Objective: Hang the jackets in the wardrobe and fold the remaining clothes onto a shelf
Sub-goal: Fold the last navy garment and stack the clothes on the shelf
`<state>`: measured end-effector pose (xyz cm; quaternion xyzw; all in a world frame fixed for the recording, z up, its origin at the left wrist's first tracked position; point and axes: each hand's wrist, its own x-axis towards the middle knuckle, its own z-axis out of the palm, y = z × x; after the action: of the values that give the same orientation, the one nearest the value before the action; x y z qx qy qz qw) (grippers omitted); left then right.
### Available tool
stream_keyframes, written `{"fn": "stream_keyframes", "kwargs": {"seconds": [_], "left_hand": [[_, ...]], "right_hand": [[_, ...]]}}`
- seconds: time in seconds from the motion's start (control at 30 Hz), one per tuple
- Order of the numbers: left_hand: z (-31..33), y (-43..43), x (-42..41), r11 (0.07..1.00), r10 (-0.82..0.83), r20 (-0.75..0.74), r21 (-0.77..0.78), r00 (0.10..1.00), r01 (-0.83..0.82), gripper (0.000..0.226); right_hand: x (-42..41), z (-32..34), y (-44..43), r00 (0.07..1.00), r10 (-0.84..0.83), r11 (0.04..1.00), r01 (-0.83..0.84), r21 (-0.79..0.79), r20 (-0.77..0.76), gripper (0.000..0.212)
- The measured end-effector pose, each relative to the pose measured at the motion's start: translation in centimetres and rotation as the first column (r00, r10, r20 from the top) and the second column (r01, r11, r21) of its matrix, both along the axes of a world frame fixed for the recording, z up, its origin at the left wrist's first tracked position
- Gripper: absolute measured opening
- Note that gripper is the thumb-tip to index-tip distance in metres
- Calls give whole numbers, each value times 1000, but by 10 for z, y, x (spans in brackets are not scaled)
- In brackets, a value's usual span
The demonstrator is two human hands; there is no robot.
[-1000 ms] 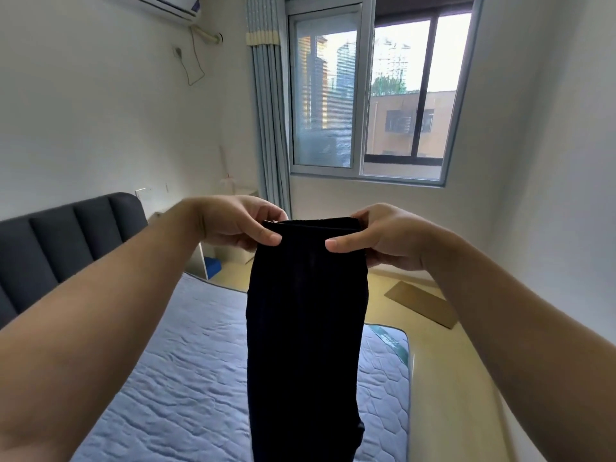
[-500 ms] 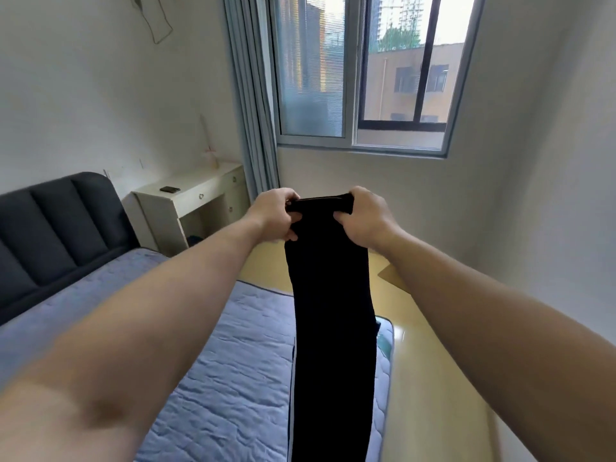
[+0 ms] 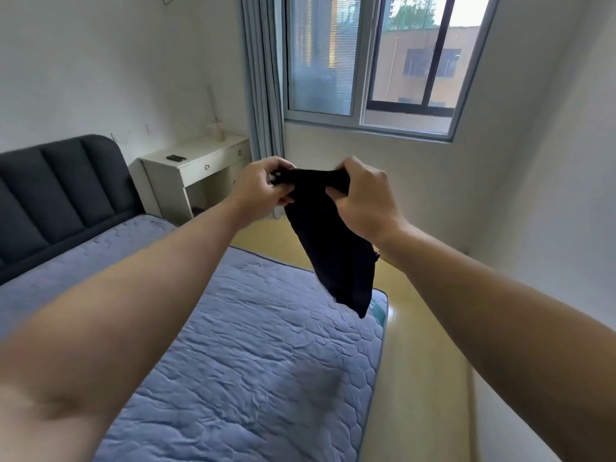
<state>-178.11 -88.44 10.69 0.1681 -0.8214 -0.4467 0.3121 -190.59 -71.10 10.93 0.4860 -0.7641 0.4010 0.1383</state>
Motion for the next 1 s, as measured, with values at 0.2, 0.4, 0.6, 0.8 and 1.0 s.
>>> {"fn": "stream_keyframes", "kwargs": {"seconds": [0.2, 0.4, 0.6, 0.8, 1.0], "left_hand": [[-96, 24, 143, 974, 30, 108, 220, 994, -53, 21], [-258, 71, 321, 882, 84, 451, 382, 889, -277, 27], [-383, 134, 487, 573, 95, 674, 564, 733, -594, 35], [-425, 173, 617, 390, -26, 833, 517, 552, -762, 20], [-444, 197, 704, 335, -148, 893, 449, 424, -828, 16]], "right_hand": [[134, -84, 23, 996, 71, 980, -61, 189, -45, 20], [314, -240, 44, 979, 169, 750, -205, 629, 118, 25], [497, -365, 83, 902, 140, 440, -426, 790, 408, 39], [625, -421, 111, 795, 112, 155, -606, 780, 596, 17], [701, -439, 119, 677, 116, -51, -727, 685, 727, 12]]}}
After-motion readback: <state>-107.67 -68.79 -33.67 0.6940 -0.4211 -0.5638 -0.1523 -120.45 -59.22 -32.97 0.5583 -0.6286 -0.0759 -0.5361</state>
